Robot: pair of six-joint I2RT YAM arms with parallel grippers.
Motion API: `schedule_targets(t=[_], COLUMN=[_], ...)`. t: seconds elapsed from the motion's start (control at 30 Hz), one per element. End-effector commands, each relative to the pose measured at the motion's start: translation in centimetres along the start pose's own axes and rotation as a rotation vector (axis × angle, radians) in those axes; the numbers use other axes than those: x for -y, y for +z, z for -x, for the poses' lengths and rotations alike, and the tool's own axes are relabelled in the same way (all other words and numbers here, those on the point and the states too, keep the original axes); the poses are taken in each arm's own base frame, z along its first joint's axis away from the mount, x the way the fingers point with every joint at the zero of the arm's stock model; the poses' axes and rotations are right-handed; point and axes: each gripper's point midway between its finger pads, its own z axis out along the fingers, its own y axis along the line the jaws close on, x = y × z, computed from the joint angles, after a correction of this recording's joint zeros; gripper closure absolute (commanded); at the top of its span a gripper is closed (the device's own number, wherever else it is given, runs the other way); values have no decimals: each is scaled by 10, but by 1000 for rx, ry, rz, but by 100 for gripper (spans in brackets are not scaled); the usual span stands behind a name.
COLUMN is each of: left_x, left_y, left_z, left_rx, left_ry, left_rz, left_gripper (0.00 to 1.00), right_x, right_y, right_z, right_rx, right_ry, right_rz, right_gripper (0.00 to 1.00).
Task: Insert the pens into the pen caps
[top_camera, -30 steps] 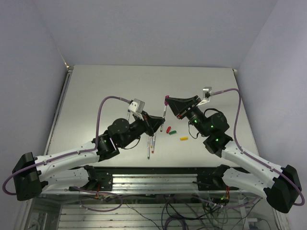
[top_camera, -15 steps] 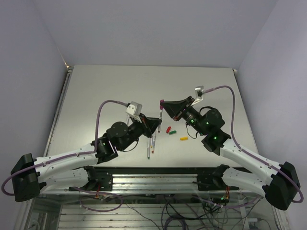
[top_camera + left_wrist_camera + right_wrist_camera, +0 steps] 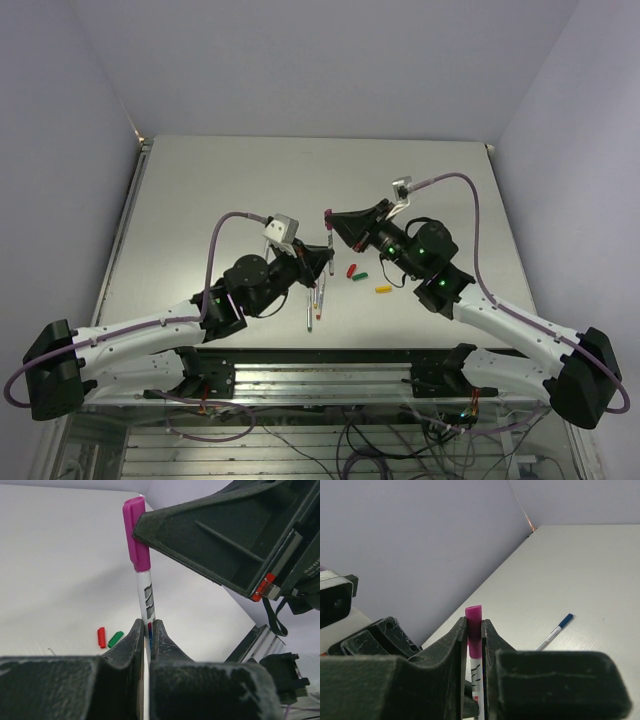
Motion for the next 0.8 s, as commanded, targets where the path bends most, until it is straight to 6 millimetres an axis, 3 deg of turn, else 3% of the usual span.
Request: schedule_targets(t=[0.0, 0.23, 0.43, 0.57, 0.6, 0.7, 0.77], left_x=[18, 1, 3, -1, -4, -17, -33], left_y=[-10, -21, -15, -9, -8, -7, -10], left_z=[118, 124, 117, 103, 96, 66, 40], left_rx=[367, 394, 359, 289, 262, 172, 95], left_ry=[-76, -99, -104, -81, -72, -53, -37], left_rz=[-35, 3, -9, 14, 27, 68, 125], left_gripper=[93, 93, 93, 93, 93, 93, 93], right_x=[19, 23, 20, 18, 18, 18, 13], right_y=[-26, -23, -13, -4, -1, 4, 4], right_z=[-101, -96, -96, -79, -72, -45, -25], right_rx=[-354, -346, -345, -290, -270, -193, -140], right_ry=[35, 13, 6, -21, -36, -87, -116], right_rz=[-61, -90, -72, -78, -85, -118, -122], right_gripper=[100, 100, 100, 100, 97, 67, 62])
